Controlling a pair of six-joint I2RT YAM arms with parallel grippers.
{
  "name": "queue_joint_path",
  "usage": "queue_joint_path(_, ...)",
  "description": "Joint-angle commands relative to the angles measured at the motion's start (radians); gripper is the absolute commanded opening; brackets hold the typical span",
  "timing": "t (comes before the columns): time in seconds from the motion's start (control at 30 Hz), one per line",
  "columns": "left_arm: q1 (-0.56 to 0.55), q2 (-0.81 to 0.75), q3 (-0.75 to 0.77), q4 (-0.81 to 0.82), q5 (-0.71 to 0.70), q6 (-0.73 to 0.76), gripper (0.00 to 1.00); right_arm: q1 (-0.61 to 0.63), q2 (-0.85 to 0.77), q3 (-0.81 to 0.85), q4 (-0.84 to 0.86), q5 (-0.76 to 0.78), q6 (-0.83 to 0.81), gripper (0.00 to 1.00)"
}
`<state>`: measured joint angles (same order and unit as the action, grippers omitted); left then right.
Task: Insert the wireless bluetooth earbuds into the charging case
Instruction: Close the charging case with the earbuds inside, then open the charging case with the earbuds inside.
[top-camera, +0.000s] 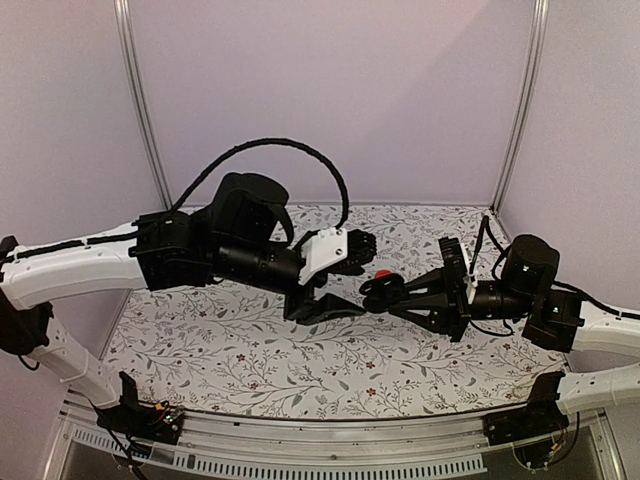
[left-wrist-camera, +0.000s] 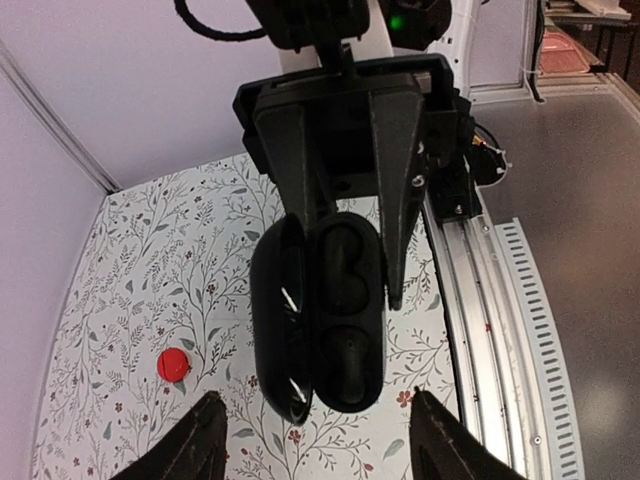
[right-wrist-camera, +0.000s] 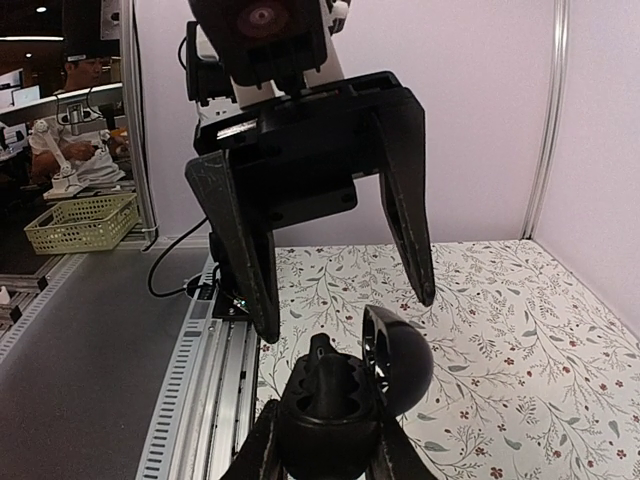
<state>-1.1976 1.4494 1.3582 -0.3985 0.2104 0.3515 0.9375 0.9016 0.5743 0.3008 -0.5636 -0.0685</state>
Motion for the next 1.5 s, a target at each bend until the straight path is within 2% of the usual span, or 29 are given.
queue_joint_path(0.0, -0.026, 0.015, 0.014, 0.035, 0.055, 0.023, 0.60, 0.000, -0.007, 0.012, 0.040, -0.002, 0.011, 0.00)
queue_joint_path(0.3, -0.088, 0.047, 0.060, -0.002, 0.010, 0.070, 0.47, 0.000, -0.010, 0.006, 0.055, 0.019, 0.031, 0.00)
queue_joint_path(0.4, -0.102, 0.043, 0.061, -0.002, -0.017, 0.079, 0.45, -0.002, -0.008, 0.006, 0.057, 0.040, 0.051, 0.00)
queue_joint_path(0.7, -0.184, 0.069, 0.046, 0.043, -0.322, 0.163, 0.50, -0.003, 0.009, 0.016, 0.101, 0.083, 0.214, 0.00)
queue_joint_path(0.8, -0.201, 0.070, 0.044, 0.064, -0.372, 0.183, 0.50, -0.003, 0.011, 0.018, 0.103, 0.111, 0.285, 0.00)
queue_joint_path(1.0, -0.215, 0.069, 0.049, 0.083, -0.404, 0.205, 0.36, -0.003, 0.027, 0.012, 0.107, 0.130, 0.374, 0.00)
queue_joint_path(1.13, -0.203, 0.040, 0.054, 0.059, -0.369, 0.162, 0.54, -0.002, 0.011, -0.008, 0.116, 0.095, 0.316, 0.00)
queue_joint_path(1.27, -0.183, -0.014, 0.038, 0.057, -0.265, 0.110, 0.64, -0.003, -0.014, -0.015, 0.094, 0.067, 0.231, 0.00)
queue_joint_path(1.33, -0.162, -0.037, 0.029, 0.068, -0.228, 0.081, 0.66, -0.003, -0.012, -0.013, 0.077, 0.037, 0.196, 0.00)
queue_joint_path(1.47, -0.105, -0.062, 0.025, 0.074, -0.152, 0.028, 0.60, -0.003, -0.016, -0.018, 0.072, -0.016, 0.134, 0.00)
